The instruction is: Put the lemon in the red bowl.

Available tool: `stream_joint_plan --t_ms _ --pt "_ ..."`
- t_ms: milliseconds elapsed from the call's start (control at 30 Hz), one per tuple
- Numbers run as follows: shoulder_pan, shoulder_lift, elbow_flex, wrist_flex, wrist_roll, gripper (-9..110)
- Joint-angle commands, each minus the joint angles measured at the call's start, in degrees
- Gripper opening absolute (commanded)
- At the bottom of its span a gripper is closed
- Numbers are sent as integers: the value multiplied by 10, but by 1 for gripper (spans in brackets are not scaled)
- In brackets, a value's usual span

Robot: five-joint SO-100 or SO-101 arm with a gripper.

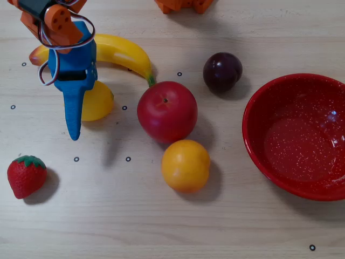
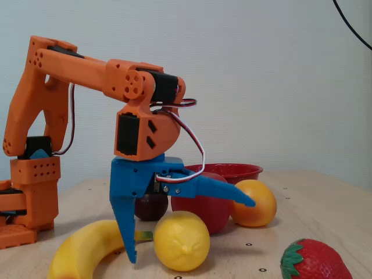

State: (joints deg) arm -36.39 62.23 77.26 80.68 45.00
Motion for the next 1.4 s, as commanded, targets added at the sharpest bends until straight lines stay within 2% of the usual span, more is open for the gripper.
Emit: stream_joint_plan --t_ms 0,833,1167,1367 --pt "32 18 -76 -12 9 75" --pt "36 -18 -99 -23 16 74" --pt "32 -22 -101 -20 14 69" --pt "27 -21 -101 -16 18 63"
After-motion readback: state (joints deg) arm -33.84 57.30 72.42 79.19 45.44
